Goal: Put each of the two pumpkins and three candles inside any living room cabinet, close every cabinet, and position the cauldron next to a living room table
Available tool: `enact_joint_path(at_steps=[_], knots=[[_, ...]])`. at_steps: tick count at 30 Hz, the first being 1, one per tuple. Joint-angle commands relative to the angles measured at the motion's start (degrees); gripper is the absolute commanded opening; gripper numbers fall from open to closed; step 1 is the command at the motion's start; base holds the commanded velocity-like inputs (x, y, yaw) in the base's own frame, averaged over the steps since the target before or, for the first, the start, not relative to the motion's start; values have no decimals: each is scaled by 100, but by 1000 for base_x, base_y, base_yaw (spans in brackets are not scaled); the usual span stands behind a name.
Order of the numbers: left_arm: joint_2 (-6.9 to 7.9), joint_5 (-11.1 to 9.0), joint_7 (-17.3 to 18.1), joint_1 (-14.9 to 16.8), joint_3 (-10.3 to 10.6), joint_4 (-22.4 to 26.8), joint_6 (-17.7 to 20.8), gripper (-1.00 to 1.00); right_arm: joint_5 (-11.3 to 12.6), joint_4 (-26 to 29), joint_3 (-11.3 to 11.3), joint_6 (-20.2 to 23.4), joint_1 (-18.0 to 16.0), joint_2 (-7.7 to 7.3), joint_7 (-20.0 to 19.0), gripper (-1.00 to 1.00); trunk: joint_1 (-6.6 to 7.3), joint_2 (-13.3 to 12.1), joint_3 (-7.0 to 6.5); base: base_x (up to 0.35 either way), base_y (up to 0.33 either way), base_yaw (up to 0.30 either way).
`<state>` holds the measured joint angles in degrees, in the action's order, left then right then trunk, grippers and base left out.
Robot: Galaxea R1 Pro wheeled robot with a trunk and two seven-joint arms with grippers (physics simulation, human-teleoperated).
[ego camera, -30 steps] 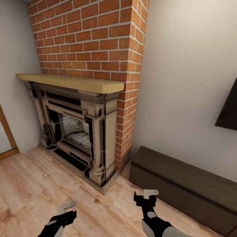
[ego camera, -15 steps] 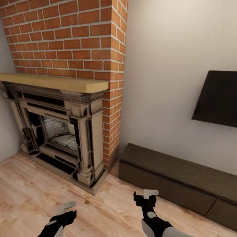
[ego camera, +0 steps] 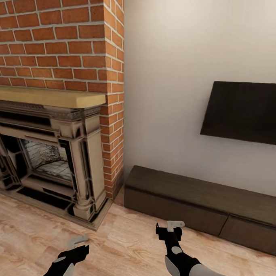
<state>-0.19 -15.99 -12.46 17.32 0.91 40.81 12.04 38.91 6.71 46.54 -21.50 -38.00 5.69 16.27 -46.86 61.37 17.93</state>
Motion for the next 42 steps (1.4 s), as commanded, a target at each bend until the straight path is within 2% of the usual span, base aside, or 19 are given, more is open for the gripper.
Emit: enact_joint_path(at_steps=[1, 12, 29, 42], knots=[[2, -51, -37, 0, 8, 15, 27, 100, 38, -3, 48, -12, -6, 2, 25, 100, 0, 5, 7, 0, 7, -288], [2, -52, -37, 0, 5, 15, 27, 100, 36, -3, 48, -12, -6, 2, 25, 100, 0, 5, 7, 177, 125, -288], [2, -44, -37, 0, 6, 15, 27, 100, 33, -3, 48, -19, -6, 2, 25, 100, 0, 5, 7, 272, 6, -284], [2, -44, -37, 0, 12, 15, 27, 100, 29, -3, 55, -21, -6, 5, 25, 100, 0, 5, 7, 272, -68, -31]])
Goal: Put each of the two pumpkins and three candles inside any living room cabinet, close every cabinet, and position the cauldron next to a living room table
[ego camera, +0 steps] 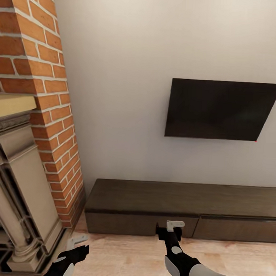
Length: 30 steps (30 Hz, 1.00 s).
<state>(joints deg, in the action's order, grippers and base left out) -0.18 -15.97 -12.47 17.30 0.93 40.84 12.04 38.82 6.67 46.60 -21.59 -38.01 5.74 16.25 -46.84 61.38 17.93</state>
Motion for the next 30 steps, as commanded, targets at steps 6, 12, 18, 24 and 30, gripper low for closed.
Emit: enact_joint_path(at_steps=[6, 12, 18, 24, 30], knots=[[1, -47, -42, 2, 9, 12, 26, 100, 38, 1, 51, -12, -4, -3, 27, 100, -3, 4, -6, 244, -221, 70], [1, -47, -44, 2, 4, 12, 26, 100, 38, 1, 51, -12, -4, -3, 27, 100, -3, 4, -9, 225, -251, 19], [1, -23, -37, 2, 19, 12, 26, 100, 38, 1, 51, -12, -4, -3, 27, 100, -3, 4, -9, 74, -114, 2], [-1, -16, -15, 2, 29, 12, 19, 100, 38, 1, 48, -12, -4, -3, 27, 100, -3, 4, -9, 5, -8, 0], [1, -50, 24, 2, 17, 12, 17, 100, 38, 1, 44, -12, -4, -3, 27, 100, -3, 4, -9, 0, 0, 0]])
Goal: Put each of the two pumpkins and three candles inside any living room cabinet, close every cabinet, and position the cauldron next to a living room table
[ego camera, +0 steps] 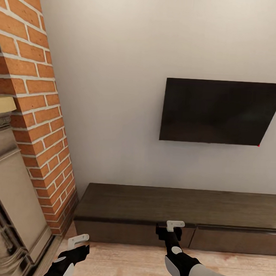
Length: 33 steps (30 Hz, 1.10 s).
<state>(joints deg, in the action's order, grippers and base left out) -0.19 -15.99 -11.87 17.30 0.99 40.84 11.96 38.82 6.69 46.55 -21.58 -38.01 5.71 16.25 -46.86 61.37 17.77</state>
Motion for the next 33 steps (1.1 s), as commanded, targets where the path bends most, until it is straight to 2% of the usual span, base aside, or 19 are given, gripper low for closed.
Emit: enact_joint_path(at_steps=[1, 5, 33], knots=[[1, -50, -32, 2, 6, 12, 27, 100, 38, -1, 52, -13, -5, 1, 27, 100, 0, 5, 7, 0, 0, 0], [1, -57, -27, 2, -1, 12, 33, 100, 38, -1, 48, -13, -5, 1, 27, 100, 0, 5, 7, 0, 0, 0], [10, -54, -21, 2, -20, 12, 42, 100, 113, 9, 39, -29, -5, -1, 69, 100, -615, 1128, 510, 0, 0, 0]])
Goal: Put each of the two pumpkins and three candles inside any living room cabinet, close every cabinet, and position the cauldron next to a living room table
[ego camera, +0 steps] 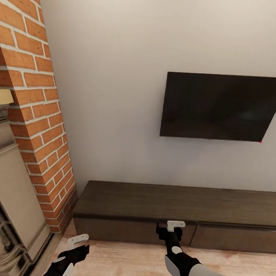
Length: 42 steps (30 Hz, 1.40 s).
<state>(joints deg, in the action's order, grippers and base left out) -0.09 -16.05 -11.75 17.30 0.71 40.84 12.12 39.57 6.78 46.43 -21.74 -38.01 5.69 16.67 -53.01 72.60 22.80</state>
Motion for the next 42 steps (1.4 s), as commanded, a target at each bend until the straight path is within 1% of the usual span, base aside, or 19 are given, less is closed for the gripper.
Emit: enact_joint_path(at_steps=[1, 14, 22, 24, 25, 26, 27, 28, 29, 30, 31, 32, 33, 34, 35, 37, 39, 40, 42], knots=[[0, -47, -33, 2, 8, 12, 26, 100, 38, -1, 50, -13, -5, 1, 28, 100, -23, 46, 25, 0, 0, 0], [0, -52, -32, 2, 8, 16, 26, 100, 41, -6, 46, -14, -5, 1, 14, 100, -308, 567, 259, 0, 0, 0], [0, -75, -21, 2, 0, 222, 147, 100, 60, 4, 17, -25, -5, -19, 37, 100, -484, 888, 402, 0, 0, 0], [0, -84, -16, 2, -3, 598, 620, 100, 72, 8, 10, -26, -5, -31, -6, 100, -528, 968, 438, 0, 0, 0], [0, -88, -14, 0, -6, 1062, 1186, 100, 87, 12, -8, -29, -5, -30, -155, 100, -550, 1008, 456, 0, 0, 0], [0, -92, -13, -3, -11, 1444, 1643, 100, 137, 13, -58, -30, -5, -33, -354, 100, -572, 1048, 474, 0, 0, 0], [0, -95, -12, -4, -43, 1861, 2135, 100, 254, 14, -168, -31, -5, -36, -633, 100, -594, 1088, 492, 0, 0, 0], [0, -96, -12, -5, -73, 2078, 2390, 100, 443, 13, -346, -28, -5, -41, -980, 100, -616, 1128, 510, 0, 0, 0], [-3, -101, -9, -6, -164, 2518, 2907, 100, 563, 10, -451, -27, -5, -45, -1173, 100, -638, 1169, 528, 0, 0, 0], [-10, -148, -6, -6, -294, 2959, 3418, 100, 824, 6, -674, -23, -5, -49, -1575, 100, -660, 1209, 546, 0, 0, 0], [-14, -274, 0, -7, -447, 3354, 3825, 100, 1092, -10, -875, -18, -5, -52, -1968, 100, -682, 1249, 564, 0, 0, 0], [-12, -482, 22, -7, -587, 3662, 4078, 100, 1338, -27, -1037, -14, -5, -55, -2309, 100, -704, 1289, 582, 0, 0, 0], [3, -766, 58, -7, -700, 3863, 4236, 100, 1548, -45, -1149, -13, -5, -56, -2575, 100, -726, 1329, 600, 0, 0, 0], [41, -1089, 87, -7, -779, 3992, 4338, 100, 1717, -58, -1224, -14, -5, -57, -2752, 100, -748, 1369, 618, 0, 0, 0], [71, -1253, 97, -7, -806, 4038, 4374, 100, 1788, -64, -1250, -14, -5, -56, -2817, 100, -769, 1409, 636, 0, 0, 0], [288, -1864, 134, -7, -827, 4137, 4459, 100, 2032, -81, -1321, -20, -5, -56, -2971, 100, -813, 1489, 671, 0, 0, 0], [498, -2447, 152, -5, -789, 4176, 4494, 100, 2323, -129, -1352, -25, -5, -58, -3060, 100, -857, 1570, 707, 0, 0, 0], [537, -2594, 154, -2, -783, 4182, 4499, 100, 2411, -151, -1355, -27, -5, -58, -3078, 100, -879, 1610, 725, 0, 0, 0], [729, -3174, 160, 14, -772, 4195, 4510, 100, 2758, -225, -1360, -32, -5, -52, -3129, 100, -923, 1690, 761, 0, 0, 0]])
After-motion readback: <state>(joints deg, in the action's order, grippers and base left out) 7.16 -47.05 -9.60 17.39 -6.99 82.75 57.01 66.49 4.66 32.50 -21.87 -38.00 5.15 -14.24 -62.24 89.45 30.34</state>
